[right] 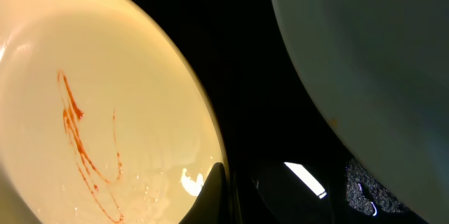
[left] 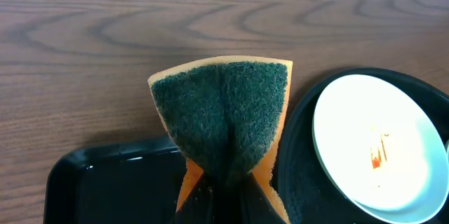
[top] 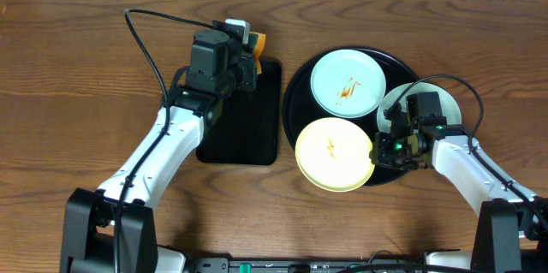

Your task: Clean dirty plates on tray and stack at the side

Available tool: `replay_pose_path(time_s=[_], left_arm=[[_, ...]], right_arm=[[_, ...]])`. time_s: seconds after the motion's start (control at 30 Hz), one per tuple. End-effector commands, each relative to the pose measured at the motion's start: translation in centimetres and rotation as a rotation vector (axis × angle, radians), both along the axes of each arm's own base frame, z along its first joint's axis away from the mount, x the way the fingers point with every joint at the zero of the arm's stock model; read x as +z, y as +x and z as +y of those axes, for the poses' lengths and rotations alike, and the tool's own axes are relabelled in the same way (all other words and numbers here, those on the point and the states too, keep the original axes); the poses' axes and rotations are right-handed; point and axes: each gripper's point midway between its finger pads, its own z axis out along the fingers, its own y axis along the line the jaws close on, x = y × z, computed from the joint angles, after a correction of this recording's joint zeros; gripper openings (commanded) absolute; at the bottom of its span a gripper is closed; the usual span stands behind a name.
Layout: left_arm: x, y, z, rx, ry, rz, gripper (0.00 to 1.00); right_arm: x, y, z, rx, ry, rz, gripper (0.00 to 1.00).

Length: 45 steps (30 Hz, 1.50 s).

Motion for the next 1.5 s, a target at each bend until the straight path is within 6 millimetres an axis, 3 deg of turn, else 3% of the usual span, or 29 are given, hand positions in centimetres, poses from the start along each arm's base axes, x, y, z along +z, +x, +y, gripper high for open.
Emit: replay_pose_path(time_s=[0.0,0.37,0.5,0.7,0.83,0.93,1.07,1.47], left_arm=[[1.6,0.4,0.3,0.004,0.007,-0.049,0.07],[1.7,0.4,0.3,0.004,0.007,-0.050,0.08],[0.8,0.2,0.4,0.003,0.015,-0.022,0.08],[-4.3,-2.5,1.7,0.025,0.097,0.194,0.08],[-8.6,-5.8,3.0,0.034,0.171,0.399,0.07],[-10.2,-8.0,3.5,0.033,0.202,0.510,0.07],[-10.6,-8.7,3.7,0.032,0.211,0.544,0.07],[-9.9,-8.5,3.5,0.026,0.200,0.531,0.08]], right_arm=[[0.1,0.0,0.3,0.009,0.005,0.001,0.01],[0.1,0.0,0.3,0.009,0.005,0.001,0.01],[0.1,0.0,0.3,0.009,0.005,0.001,0.01],[0.1,0.0,0.3,0.009,0.005,0.001,0.01],[0.1,0.0,0.3,0.009,0.005,0.001,0.01],[0.1,0.0,0.3,0.009,0.005,0.001,0.01],[0.1,0.0,0.3,0.009,0.005,0.000,0.01],[0.1,0.0,0.3,0.009,0.005,0.001,0.01]])
